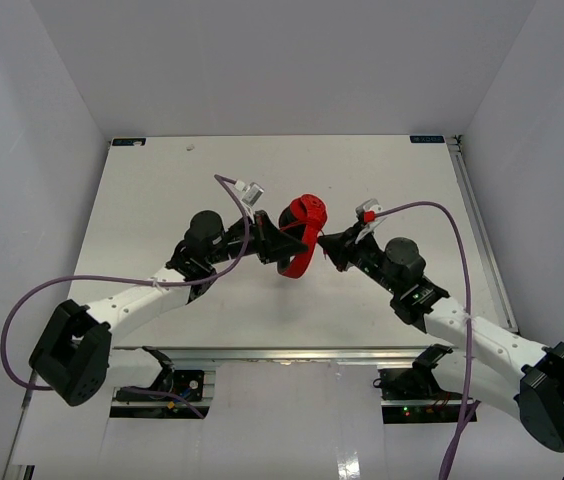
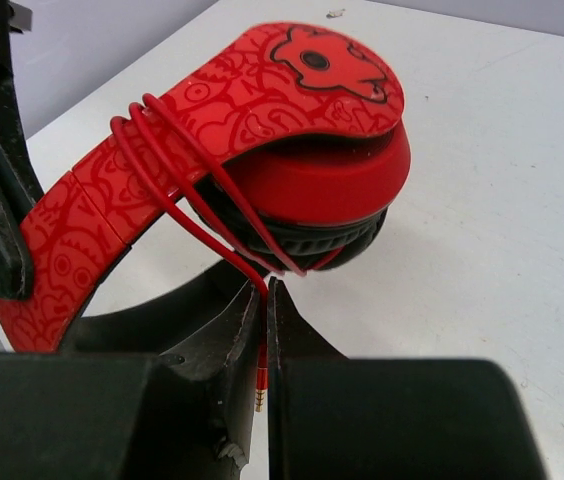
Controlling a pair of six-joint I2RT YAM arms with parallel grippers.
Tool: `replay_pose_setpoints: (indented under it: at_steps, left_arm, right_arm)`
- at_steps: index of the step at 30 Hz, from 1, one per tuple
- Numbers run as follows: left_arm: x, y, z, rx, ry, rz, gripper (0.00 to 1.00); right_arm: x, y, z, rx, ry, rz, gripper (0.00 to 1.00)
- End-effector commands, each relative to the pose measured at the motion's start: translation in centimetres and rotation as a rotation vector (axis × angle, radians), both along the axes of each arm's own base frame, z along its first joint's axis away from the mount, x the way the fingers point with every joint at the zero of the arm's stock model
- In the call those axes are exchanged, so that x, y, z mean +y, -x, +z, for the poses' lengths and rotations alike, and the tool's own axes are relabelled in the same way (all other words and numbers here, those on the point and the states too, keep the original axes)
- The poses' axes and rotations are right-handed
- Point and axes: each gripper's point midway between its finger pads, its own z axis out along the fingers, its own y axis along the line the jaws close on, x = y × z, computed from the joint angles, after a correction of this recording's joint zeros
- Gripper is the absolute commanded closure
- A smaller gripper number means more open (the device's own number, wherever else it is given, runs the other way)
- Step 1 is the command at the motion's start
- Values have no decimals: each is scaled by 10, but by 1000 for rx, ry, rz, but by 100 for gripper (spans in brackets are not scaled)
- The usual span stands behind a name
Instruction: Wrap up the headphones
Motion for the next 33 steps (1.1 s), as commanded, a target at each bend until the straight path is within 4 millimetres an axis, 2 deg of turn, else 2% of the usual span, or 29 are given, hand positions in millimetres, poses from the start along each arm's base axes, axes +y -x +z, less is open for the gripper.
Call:
replay_pose_setpoints:
  at_steps: [1,8,15,21,25,30,31,33]
  left_arm:
    - [14,14,52,-27,257,-121,100]
    - [46,0,34,107,339,-105,100]
    - [77,-22,5,216,420,-72,100]
    - [82,-39,-27,303,399,-66,100]
    - [91,-51,-32,299,392,-35,100]
    - [108,-61,-41,317,380,9,100]
    - [110,-61,-42,315,377,16,99]
    - [116,-62,-45,316,373,34,92]
  right_arm:
    - [-3,-11,-10,14,49,-43,92]
    - [7,-27,-16,12,78,-50,92]
    - [27,-35,-28,38,78,6,92]
    - [46,-41,-38,71,78,52,92]
    - [59,-42,-52,102,101,70,92]
    - [79,-43,-60,119,102,98,92]
    - [82,-44,-61,122,103,102,92]
    - [91,-46,-63,129,106,107,92]
